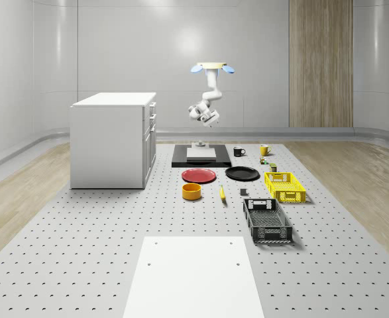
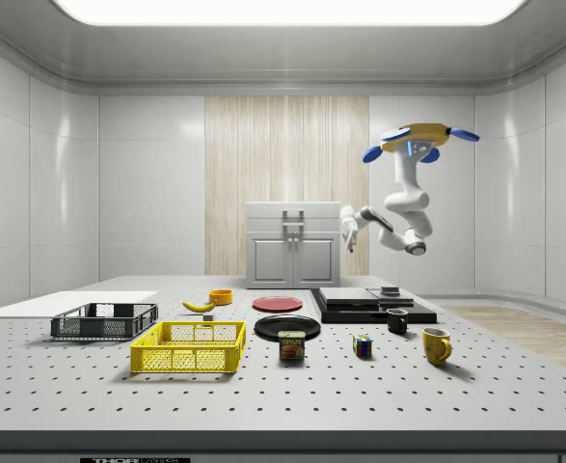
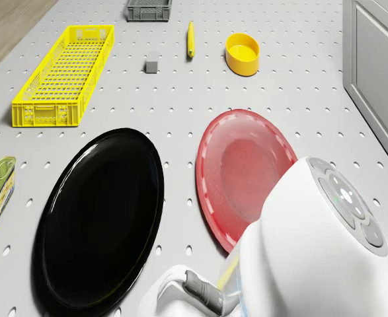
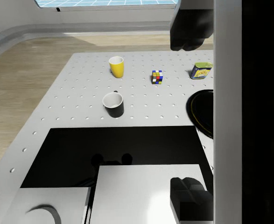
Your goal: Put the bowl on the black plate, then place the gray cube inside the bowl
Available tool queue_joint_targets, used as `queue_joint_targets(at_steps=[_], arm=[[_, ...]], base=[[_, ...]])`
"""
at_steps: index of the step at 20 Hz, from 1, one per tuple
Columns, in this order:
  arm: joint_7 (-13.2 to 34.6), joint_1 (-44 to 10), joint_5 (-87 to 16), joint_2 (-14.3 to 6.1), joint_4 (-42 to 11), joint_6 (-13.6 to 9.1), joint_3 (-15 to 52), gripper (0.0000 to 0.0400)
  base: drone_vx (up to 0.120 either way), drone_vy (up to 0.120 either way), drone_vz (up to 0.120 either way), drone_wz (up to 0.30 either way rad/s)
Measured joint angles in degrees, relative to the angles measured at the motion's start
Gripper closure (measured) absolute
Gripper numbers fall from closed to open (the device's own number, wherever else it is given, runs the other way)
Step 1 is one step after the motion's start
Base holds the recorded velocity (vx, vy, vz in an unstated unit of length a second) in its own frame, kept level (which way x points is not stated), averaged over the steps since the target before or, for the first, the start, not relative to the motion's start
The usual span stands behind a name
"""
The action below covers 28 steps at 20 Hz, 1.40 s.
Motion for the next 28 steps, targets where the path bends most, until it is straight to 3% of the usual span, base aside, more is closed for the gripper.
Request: queue_joint_targets(at_steps=[5, 10, 23, 28], arm=[[7.5, -11.2, -8.9, -3.3, -3.4, -5.2, 5.9, 0.0], [11.3, -17.0, -11.5, -5.8, -4.2, -7.2, 8.7, 0.0], [15.0, -21.9, -11.1, -10.4, -4.3, -5.9, 11.5, 0.0], [15.6, -22.7, -10.3, -12.0, -4.2, -4.7, 12.1, 0.0]], base=[[0.12, 0.0, -0.12, 0.0], [0.12, 0.0, 0.0, 0.0], [0.12, 0.0, 0.0, 0.0], [0.12, -0.016, -0.112, 0.0]])
